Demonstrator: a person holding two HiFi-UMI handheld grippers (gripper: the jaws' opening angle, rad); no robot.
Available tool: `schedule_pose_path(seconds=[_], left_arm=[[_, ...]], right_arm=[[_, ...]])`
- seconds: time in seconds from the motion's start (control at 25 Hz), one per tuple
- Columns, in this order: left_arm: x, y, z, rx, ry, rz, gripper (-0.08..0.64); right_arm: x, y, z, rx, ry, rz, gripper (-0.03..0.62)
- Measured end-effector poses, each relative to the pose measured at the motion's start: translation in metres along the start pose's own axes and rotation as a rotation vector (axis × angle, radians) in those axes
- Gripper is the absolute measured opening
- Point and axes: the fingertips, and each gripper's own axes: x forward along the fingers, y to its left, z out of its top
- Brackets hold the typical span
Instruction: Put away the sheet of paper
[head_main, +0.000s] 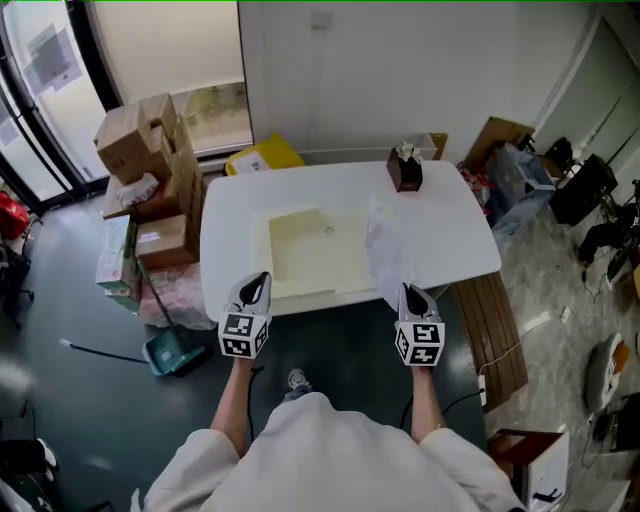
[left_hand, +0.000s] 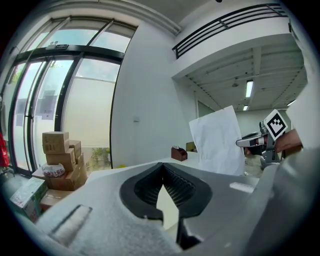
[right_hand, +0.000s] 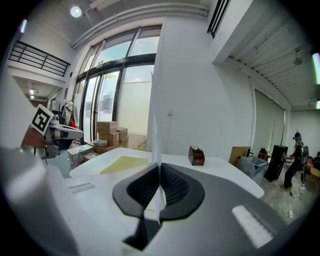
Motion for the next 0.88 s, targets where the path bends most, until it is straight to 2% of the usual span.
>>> schedule_pose_path(seconds=[0.48,0.88], left_arm=[[0.056,0.080,0.010,-0.001,0.001,-0.004,0.005],[0.076,0.101,0.002,-0.007,0.033,0.019,0.005]], right_arm=[[0.089,0.021,0.038,-0.008,-0.022,-0.007,0.002],[0.127,0.026,0.039,-0.009,-0.007,0.032,0.002]])
